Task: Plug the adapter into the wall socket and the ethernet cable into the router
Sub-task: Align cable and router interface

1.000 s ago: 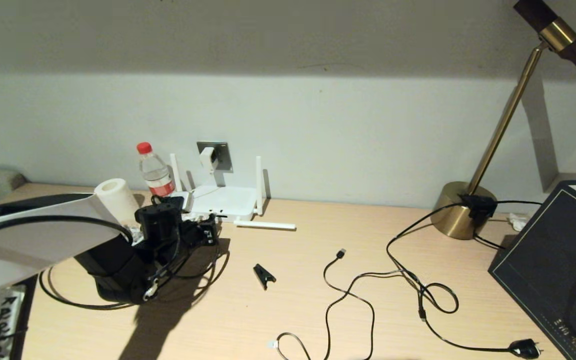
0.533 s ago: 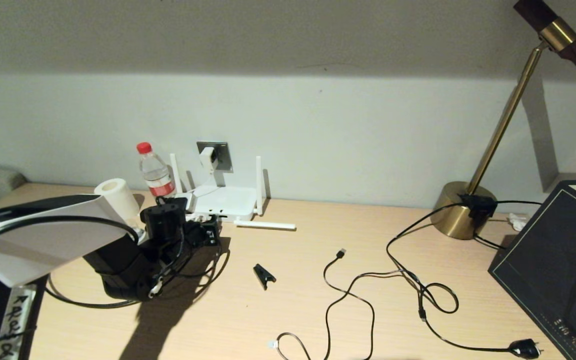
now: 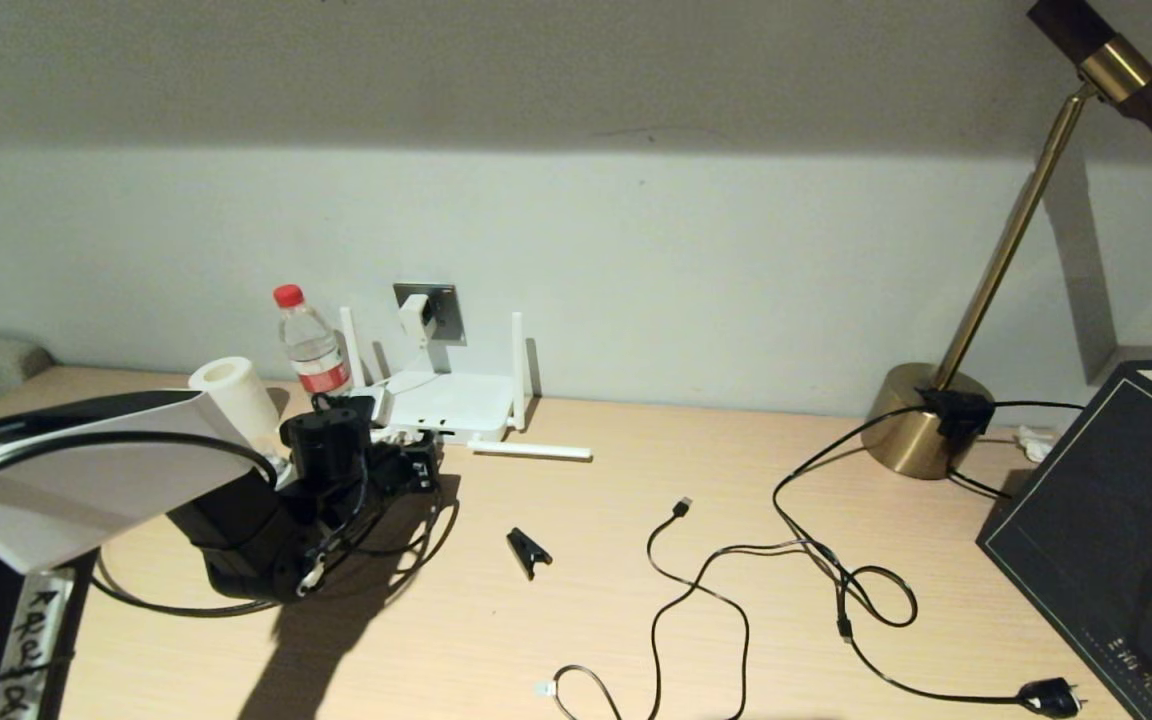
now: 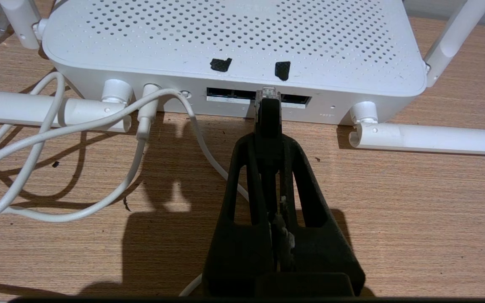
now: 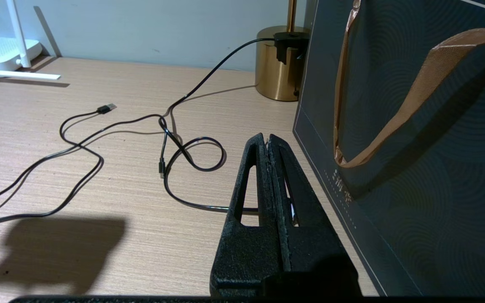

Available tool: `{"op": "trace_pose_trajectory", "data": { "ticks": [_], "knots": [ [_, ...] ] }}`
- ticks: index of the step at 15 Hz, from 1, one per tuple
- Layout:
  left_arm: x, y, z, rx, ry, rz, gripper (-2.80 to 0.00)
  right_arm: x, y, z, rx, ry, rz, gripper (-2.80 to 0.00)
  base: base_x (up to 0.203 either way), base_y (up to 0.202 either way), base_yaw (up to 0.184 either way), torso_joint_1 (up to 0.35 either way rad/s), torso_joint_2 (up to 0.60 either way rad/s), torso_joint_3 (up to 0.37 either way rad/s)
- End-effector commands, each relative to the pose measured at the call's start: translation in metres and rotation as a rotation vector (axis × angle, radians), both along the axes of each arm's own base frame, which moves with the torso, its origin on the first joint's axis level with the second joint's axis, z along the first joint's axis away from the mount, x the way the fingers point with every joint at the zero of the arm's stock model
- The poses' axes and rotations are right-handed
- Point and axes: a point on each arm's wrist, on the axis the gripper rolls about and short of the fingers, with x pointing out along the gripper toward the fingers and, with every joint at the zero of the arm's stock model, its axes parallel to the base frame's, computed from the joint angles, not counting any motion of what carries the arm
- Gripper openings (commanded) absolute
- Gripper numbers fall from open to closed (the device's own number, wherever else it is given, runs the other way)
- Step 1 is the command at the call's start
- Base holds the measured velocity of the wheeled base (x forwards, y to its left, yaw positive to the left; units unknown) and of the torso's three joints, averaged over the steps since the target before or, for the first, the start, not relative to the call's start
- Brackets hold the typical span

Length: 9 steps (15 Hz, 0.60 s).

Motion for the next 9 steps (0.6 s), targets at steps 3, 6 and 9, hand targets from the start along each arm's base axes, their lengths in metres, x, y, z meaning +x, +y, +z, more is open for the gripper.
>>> {"op": "trace_pose_trajectory", "data": {
  "ticks": [3, 6, 9],
  "knots": [
    [0.0014, 0.0035, -0.0017, -0.004, -0.002, 0.001, -2.8, 0.0028, 0.0, -0.0097, 0.0, 0.034, 0.001, -2.8, 0.0, 0.0, 0.0, 0.0, 0.0, 0.0],
    [0.002, 0.0028, -0.0033, -0.003, 0.0, -0.002, -2.8, 0.0028, 0.0, -0.0097, 0.0, 0.034, 0.001, -2.8, 0.0, 0.0, 0.0, 0.0, 0.0, 0.0],
    [0.0035, 0.0026, -0.0036, -0.003, -0.003, -0.001, -2.8, 0.0028, 0.0, -0.0097, 0.0, 0.034, 0.001, -2.8, 0.0, 0.0, 0.0, 0.0, 0.0, 0.0]
  ]
}}
